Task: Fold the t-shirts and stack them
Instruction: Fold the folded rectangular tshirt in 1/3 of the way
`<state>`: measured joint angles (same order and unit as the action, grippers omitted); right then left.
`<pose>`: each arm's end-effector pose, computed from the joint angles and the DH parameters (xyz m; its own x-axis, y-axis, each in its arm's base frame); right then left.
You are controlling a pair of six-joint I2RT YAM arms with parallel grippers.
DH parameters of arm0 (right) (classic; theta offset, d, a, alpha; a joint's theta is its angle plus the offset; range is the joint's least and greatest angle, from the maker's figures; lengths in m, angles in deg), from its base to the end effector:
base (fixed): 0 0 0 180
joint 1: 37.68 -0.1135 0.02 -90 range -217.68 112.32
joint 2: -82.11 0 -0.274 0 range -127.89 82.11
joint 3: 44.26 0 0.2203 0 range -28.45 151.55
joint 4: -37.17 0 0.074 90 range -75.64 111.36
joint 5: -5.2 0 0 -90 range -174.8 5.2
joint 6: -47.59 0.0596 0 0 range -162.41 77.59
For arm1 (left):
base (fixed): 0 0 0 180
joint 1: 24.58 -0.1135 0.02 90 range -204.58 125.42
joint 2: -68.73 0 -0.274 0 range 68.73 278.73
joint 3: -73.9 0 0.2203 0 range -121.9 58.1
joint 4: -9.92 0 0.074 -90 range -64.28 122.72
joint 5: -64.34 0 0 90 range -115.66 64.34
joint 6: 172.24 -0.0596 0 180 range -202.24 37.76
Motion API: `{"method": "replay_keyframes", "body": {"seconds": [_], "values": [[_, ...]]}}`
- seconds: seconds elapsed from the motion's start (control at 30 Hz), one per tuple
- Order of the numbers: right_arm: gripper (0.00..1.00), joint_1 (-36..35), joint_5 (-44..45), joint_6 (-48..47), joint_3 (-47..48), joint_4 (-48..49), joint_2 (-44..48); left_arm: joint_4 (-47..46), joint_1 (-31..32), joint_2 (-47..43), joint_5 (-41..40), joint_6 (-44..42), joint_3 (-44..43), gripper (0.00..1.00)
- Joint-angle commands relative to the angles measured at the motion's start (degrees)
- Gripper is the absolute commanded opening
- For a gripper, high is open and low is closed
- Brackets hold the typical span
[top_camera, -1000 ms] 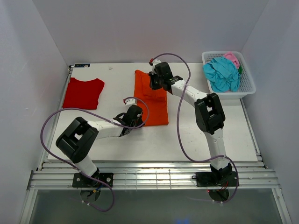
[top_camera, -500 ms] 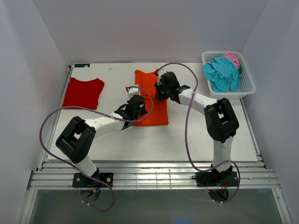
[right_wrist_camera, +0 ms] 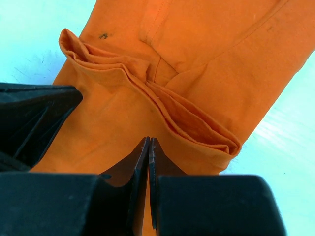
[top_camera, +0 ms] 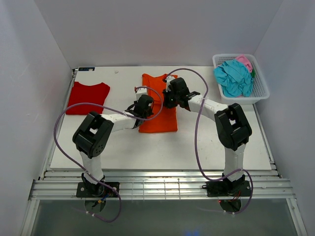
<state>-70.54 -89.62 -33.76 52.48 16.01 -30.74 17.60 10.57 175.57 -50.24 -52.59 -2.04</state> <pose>0.3704 0.2452 0.2241 -0.5927 -0.2044 -0.7791 -0.5135 0.8411 0.1700 0.3320 -0.2035 0.1827 -0.5706 -0.1484 -0.8077 -0.0283 0.9865 -0.1613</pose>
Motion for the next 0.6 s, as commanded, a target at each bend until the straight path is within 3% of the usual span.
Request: {"method": "replay_keyframes", "body": {"seconds": [0.0,0.57], "values": [[0.08,-0.1,-0.7,0.2,-0.2,2.2,0.9,-0.7,-1.1,-0.4,0.6,-1.1,-2.1,0.0],[0.08,0.2,1.4,0.0,2.8,0.2,-3.9,-1.0,-4.7,5.3,3.4,-2.3,-6.4,0.0]]}}
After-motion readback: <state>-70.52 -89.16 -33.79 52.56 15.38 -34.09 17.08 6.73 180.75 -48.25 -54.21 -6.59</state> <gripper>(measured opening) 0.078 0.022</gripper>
